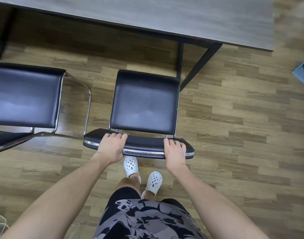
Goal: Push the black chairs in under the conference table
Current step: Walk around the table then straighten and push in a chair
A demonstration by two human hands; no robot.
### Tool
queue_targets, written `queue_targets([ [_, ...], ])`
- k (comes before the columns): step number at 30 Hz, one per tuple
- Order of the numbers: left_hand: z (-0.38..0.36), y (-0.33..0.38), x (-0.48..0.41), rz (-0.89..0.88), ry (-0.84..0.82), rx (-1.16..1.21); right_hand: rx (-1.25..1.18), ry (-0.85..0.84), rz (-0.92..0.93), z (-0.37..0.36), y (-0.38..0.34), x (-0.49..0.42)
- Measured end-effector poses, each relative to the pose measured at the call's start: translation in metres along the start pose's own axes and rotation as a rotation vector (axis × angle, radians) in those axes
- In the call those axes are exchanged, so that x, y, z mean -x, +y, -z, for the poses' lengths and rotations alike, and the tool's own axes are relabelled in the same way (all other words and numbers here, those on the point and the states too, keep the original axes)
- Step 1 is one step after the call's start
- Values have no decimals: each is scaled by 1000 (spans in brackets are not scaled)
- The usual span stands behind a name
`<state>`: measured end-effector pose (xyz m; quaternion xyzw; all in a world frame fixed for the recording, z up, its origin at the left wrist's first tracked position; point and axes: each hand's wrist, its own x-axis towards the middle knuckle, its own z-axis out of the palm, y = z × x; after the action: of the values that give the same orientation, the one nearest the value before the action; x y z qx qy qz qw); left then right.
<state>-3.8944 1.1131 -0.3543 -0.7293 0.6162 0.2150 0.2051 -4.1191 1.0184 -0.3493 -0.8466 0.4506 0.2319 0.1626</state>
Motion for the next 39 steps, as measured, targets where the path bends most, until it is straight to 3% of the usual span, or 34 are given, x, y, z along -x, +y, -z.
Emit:
queue_targets([
  [39, 65, -57, -95, -68, 9, -5, 67, -4, -63, 58, -9, -102],
])
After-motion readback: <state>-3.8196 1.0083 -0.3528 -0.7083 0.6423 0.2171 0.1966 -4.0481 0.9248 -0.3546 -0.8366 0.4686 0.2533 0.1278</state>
